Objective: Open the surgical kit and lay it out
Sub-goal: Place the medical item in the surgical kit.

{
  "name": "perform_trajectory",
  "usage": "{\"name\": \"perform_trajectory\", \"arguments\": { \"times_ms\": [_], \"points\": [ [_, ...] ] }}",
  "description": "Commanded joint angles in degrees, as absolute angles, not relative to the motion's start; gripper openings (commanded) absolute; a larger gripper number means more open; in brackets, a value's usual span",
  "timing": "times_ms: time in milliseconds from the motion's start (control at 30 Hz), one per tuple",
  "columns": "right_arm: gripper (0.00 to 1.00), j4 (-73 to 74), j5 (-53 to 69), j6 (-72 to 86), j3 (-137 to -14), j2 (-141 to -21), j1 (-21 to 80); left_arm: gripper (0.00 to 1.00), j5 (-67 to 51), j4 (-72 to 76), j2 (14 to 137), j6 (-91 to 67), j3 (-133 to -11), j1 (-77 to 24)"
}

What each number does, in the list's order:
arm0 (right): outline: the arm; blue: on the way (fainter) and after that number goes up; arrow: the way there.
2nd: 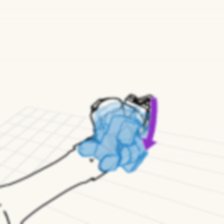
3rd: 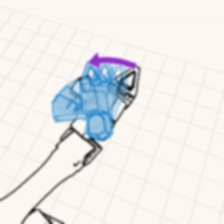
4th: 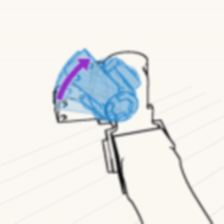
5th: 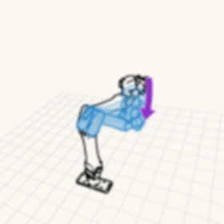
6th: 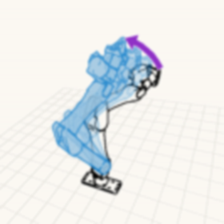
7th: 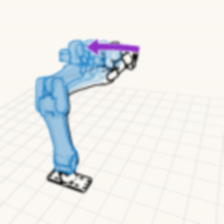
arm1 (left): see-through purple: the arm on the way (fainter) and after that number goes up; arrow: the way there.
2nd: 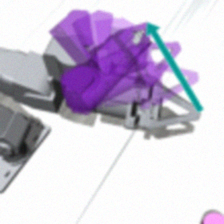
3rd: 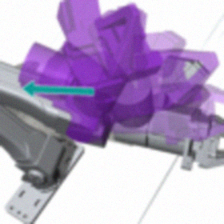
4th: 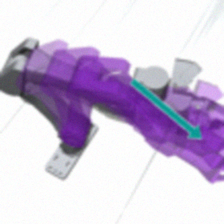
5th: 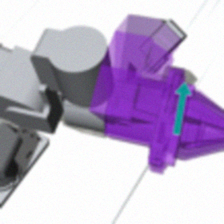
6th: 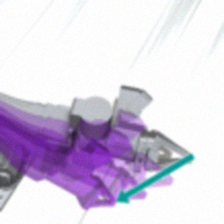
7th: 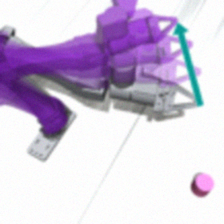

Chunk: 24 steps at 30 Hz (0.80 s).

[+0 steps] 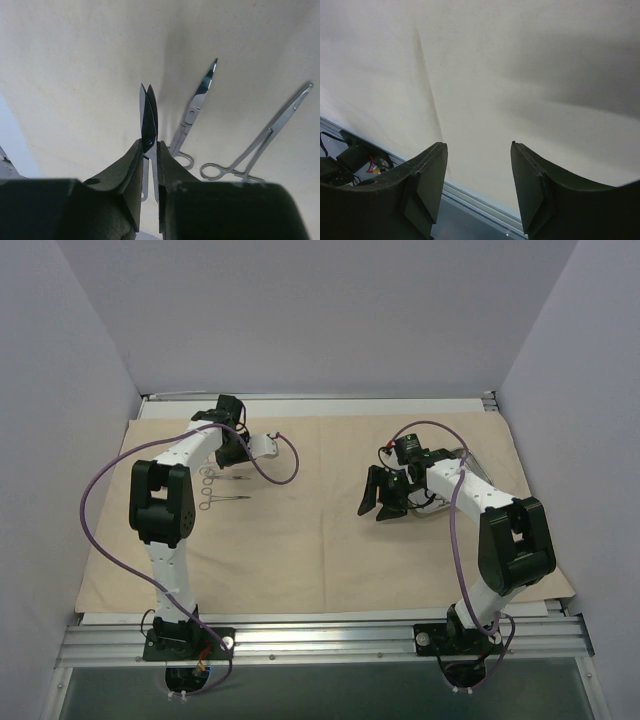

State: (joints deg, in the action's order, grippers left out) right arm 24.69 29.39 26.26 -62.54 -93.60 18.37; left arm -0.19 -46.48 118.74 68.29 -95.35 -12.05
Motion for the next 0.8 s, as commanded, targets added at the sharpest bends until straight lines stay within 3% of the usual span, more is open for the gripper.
{"name": "perform_trajectory", "arguments": {
  "times_ms": [0, 767],
  "points": [
    [0.54, 27.1, 29.5, 24.2, -61.3, -91.4, 18.5, 0.02, -3.0, -48.3, 119.9, 73.7, -101.2, -11.2],
    [0.53, 28.0, 27.5, 22.2, -62.8, -95.5, 18.5, 0.02, -7.0, -48.8, 130.3, 77.6, -110.1, -10.8]
  ]
}}
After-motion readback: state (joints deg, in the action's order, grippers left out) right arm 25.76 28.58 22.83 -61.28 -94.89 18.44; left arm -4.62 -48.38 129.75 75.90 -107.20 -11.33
